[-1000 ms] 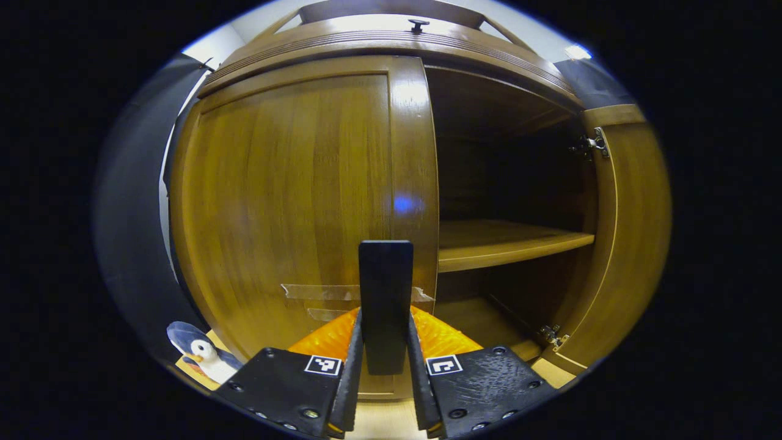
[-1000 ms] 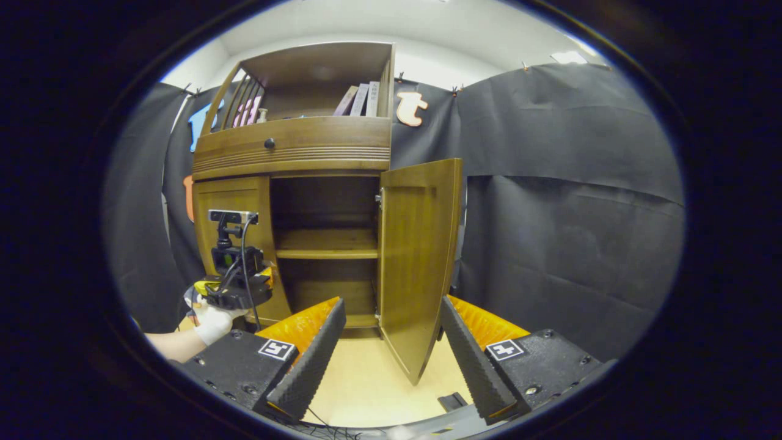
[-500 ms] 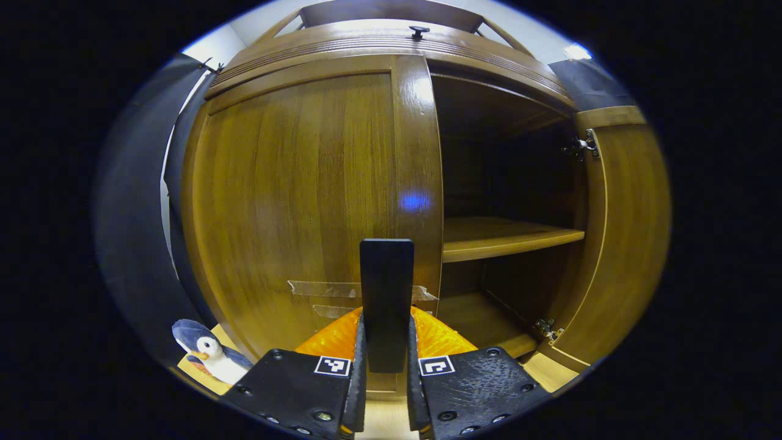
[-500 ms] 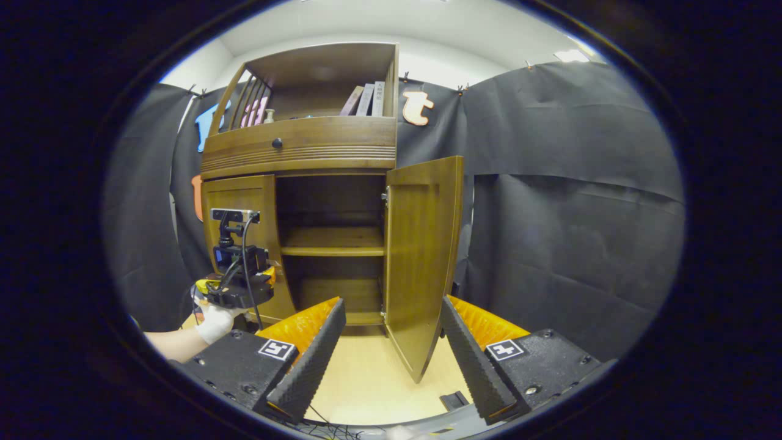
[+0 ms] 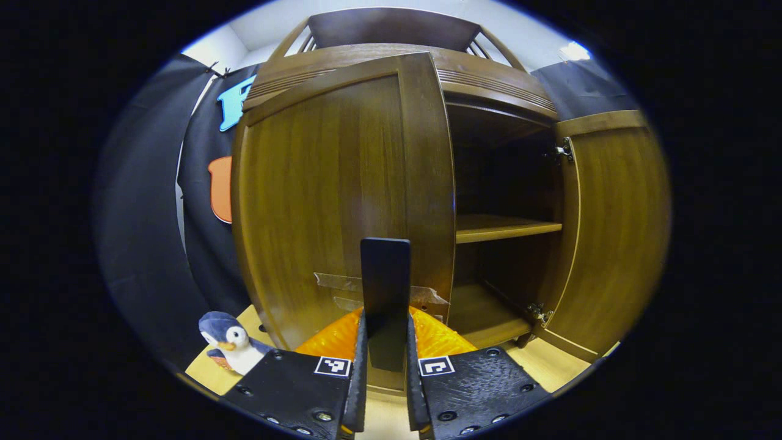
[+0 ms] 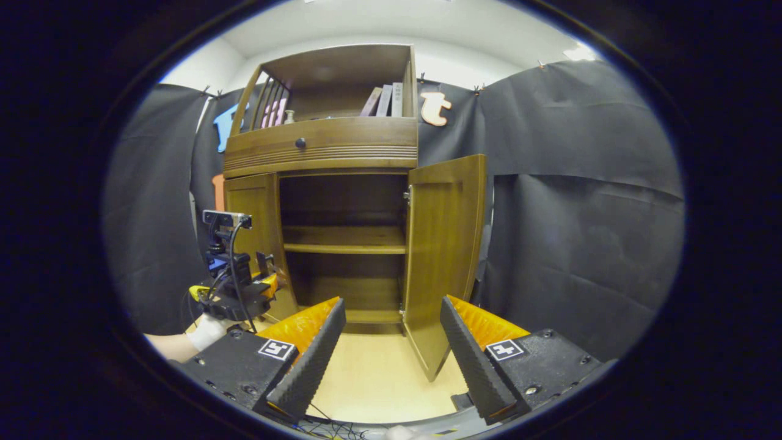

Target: Open the right door of the double-door shoe cabinet with the right hand, and open the left door with the left hand.

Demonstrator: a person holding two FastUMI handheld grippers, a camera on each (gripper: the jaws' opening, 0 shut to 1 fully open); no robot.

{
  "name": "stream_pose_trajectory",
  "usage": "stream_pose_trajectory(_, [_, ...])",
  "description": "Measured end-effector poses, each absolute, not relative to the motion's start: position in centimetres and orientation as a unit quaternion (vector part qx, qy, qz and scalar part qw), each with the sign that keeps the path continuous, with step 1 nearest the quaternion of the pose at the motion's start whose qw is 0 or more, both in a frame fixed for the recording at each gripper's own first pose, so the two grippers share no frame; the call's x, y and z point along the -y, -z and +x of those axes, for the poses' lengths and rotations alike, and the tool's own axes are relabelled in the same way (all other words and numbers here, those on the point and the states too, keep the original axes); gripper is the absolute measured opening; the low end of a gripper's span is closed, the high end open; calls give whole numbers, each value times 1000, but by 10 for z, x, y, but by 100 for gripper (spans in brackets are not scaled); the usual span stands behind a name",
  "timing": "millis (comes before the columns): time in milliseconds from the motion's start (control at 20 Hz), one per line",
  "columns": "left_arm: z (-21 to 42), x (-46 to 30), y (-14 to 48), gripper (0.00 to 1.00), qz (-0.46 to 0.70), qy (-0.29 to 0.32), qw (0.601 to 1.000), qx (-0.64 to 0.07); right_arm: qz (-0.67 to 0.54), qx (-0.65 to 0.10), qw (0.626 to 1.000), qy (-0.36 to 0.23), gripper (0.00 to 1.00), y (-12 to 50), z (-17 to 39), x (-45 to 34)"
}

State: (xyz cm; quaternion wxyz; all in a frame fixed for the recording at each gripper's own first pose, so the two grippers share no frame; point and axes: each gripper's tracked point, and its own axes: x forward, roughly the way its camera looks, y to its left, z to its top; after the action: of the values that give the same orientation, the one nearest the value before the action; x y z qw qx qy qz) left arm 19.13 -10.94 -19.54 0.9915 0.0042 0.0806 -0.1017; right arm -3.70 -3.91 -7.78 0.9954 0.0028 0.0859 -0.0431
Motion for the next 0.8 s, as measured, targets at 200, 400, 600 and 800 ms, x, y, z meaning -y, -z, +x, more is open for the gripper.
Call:
stream_pose_trajectory(200, [168, 87, 192, 26, 7, 89, 993, -81, 7, -88, 996, 26, 99, 82, -38, 33])
stream_pose_trajectory(400, [149, 64, 191, 25, 11, 73, 994, -82, 12, -91, 996, 9, 99, 86, -38, 27])
stream_pose_trajectory(600, [133, 47, 189, 25, 9, 62, 995, -82, 13, -92, 996, -8, 99, 88, -39, 19])
stream_pose_trajectory(800, [118, 31, 185, 25, 33, 59, 995, -73, 16, -95, 995, -26, 99, 92, -36, 9])
